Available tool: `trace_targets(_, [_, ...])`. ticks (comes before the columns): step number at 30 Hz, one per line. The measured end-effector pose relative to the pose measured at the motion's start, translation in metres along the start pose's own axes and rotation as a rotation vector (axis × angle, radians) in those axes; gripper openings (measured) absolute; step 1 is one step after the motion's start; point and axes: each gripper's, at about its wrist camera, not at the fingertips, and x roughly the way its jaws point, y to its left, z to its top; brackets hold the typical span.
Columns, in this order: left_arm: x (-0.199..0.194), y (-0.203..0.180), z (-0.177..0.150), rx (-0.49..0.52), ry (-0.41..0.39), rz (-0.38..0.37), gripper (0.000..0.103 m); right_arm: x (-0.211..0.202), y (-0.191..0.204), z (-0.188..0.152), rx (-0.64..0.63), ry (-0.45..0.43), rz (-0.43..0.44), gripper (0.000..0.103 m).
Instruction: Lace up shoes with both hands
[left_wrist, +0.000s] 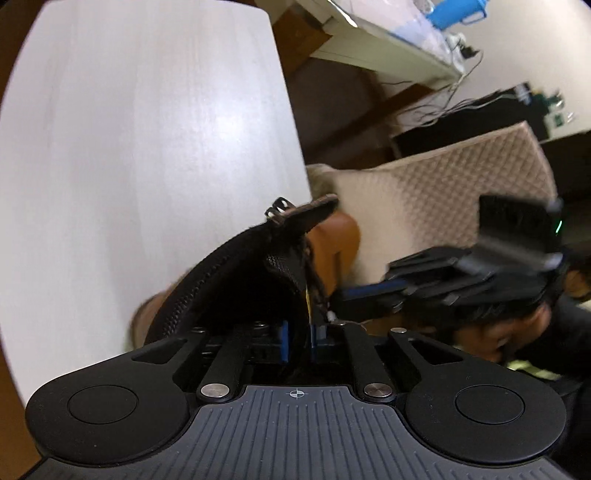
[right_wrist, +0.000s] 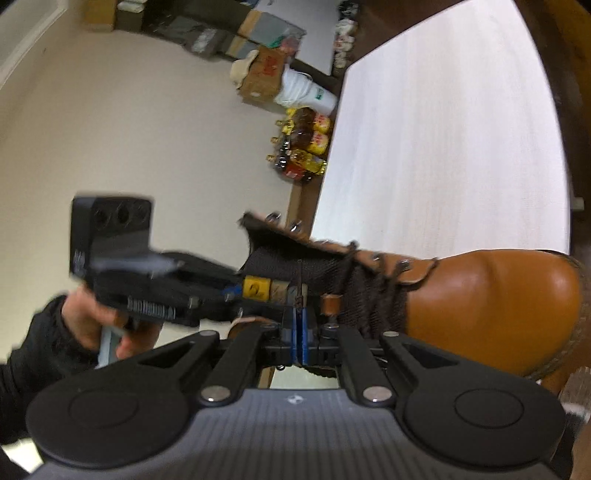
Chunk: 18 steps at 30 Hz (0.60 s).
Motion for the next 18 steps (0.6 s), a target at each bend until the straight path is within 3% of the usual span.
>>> trace_targets(3, [0.001,0.013,0.000,-0.084,-0.006,-0.086,0.009,0.003,-0.006,-0.009,-0.023,-0.017,-0.085,0.004])
trace_targets(8, [0.000,0.022,-0.003,-0.153,-0.017,-0.132,0.009,-0.006,-0.006,-0.013,0.038,-0.035,-0.068,0.004])
trace_targets(11, [0.003,0.025,-0.002,-0.166,-0.020,-0.145,0.009,-0.004,0.001,-0.009,0.046,0.065,-0.033,0.004])
trace_targets(14, [0.004,0.028,-0.002,-0.166,-0.029,-0.146,0.009,0.004,0.005,-0.003,0.009,0.173,-0.059,0.004])
trace_targets(18, [-0.001,0.026,0.000,-0.162,-0.033,-0.145,0.009,0.010,0.008,0.008,-0.024,0.253,-0.070,0.004])
